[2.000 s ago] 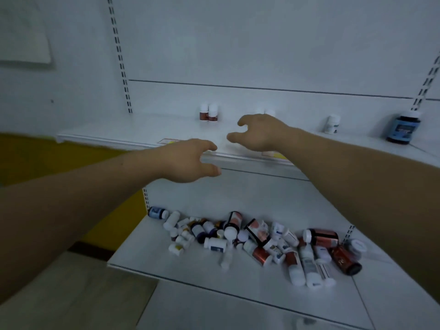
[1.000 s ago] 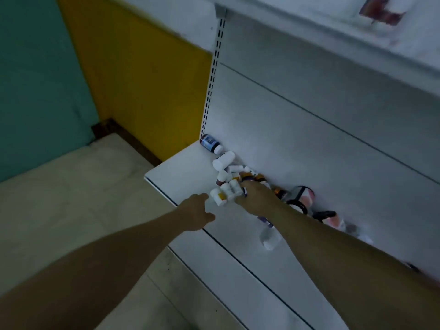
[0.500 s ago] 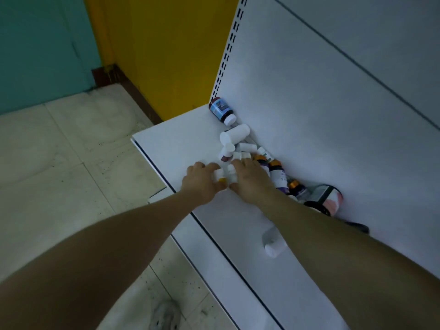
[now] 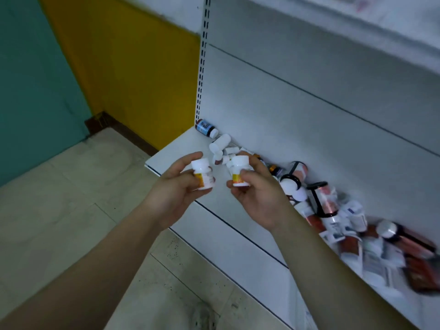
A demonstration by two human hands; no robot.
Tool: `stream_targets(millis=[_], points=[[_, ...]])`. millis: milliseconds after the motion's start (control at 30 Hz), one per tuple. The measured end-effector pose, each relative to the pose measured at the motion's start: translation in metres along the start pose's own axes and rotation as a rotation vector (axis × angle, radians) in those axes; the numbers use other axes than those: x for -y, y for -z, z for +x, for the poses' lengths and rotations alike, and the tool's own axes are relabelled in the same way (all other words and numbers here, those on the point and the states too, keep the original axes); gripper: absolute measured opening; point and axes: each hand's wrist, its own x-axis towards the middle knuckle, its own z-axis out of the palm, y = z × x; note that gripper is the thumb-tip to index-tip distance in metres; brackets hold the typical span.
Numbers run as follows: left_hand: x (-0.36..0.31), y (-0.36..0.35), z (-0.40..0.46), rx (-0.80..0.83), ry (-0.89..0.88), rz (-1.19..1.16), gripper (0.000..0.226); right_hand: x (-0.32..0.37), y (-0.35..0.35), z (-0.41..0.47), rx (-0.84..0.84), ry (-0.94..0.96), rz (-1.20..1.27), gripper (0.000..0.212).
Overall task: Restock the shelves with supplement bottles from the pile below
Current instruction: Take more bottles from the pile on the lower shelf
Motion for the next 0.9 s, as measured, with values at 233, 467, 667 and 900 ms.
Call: stream_targets(millis=[233,467,667,900], points=[[-0.058,-0.027,-0.096,0.187,-0.173,0.123,0.055,0.022,-0.066,-0.097,-0.004,0.217,0.048,0.043],[-0.113,-0.095,-0.159,0.388,-0.329,0.367,0.052,0.079,-0.096,-0.191,0.005,0.528,-0.020,0.035],[-0.135,-0.185,-0.176,0.522,-0.368,0.516,0.044,0.150,-0.082,-0.237,-0.173,0.765,-0.237,0.032],[-0.140,-0.284,-0.133,0.511,-0.673,0.996,0.040,0.233,-0.033,-0.247,-0.450,0.808,-0.484,0.026]])
